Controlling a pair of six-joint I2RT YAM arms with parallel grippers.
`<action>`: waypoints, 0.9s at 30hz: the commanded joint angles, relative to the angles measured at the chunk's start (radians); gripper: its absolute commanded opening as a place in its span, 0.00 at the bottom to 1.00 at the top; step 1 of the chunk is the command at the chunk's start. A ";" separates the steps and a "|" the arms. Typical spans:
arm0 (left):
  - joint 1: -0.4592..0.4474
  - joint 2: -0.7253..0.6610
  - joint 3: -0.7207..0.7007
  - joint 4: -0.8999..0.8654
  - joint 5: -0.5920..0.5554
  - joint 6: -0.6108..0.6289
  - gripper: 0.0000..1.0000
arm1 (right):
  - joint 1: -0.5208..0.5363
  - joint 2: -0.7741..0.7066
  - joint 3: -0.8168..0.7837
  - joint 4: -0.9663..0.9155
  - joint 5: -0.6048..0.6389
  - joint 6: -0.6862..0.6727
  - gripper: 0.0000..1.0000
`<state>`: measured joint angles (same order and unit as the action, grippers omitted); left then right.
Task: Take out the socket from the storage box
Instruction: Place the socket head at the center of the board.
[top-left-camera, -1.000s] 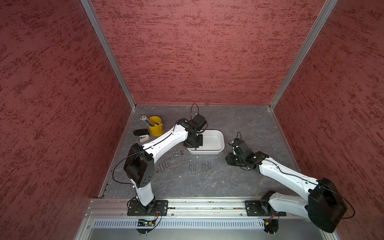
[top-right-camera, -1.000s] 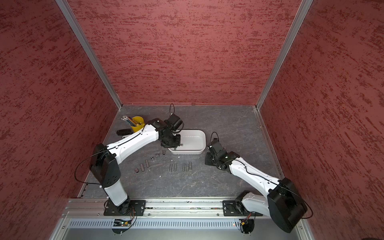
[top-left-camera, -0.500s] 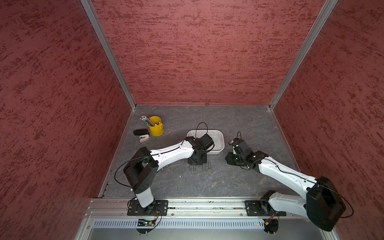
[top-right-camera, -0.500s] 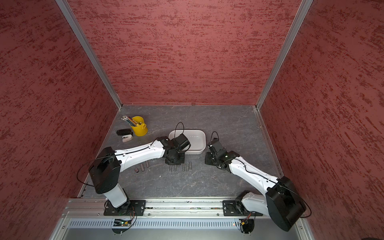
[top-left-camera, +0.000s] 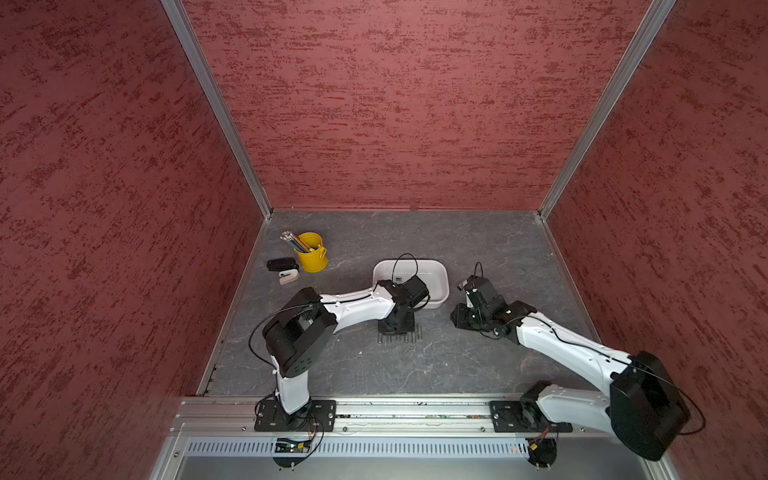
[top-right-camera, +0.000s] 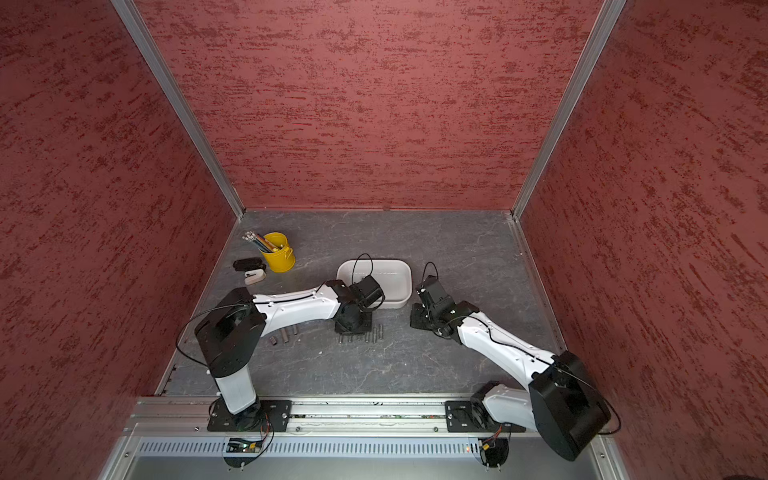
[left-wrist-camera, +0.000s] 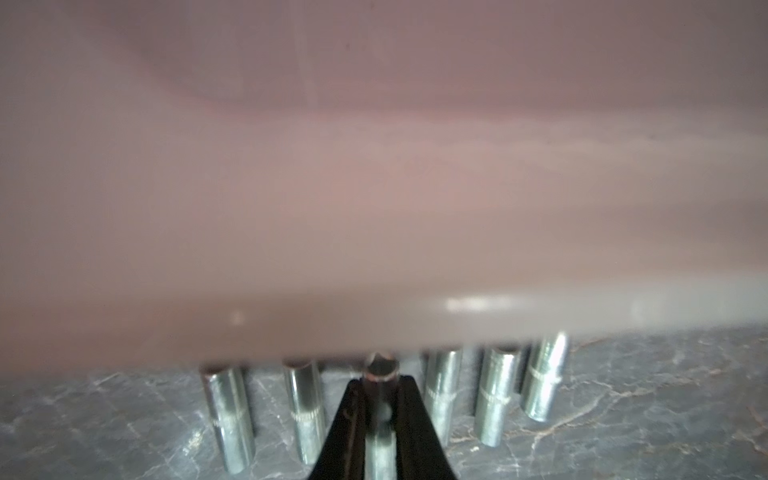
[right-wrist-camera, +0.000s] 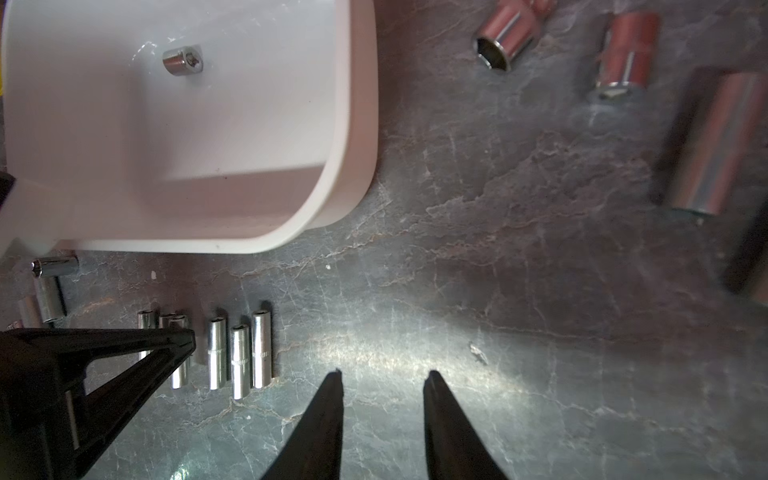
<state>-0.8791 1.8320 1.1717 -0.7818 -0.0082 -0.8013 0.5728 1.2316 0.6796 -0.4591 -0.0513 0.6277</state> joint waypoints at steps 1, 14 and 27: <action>-0.003 0.016 -0.013 0.032 -0.012 -0.019 0.08 | -0.009 0.005 -0.007 0.027 -0.017 -0.011 0.36; -0.005 0.021 -0.009 0.010 -0.016 -0.018 0.23 | -0.013 0.012 -0.006 0.031 -0.025 -0.011 0.35; -0.016 -0.091 0.013 -0.060 -0.048 -0.016 0.31 | -0.014 -0.002 -0.010 0.025 -0.022 -0.009 0.36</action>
<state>-0.8875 1.8034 1.1648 -0.8043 -0.0284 -0.8154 0.5655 1.2430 0.6792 -0.4454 -0.0715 0.6273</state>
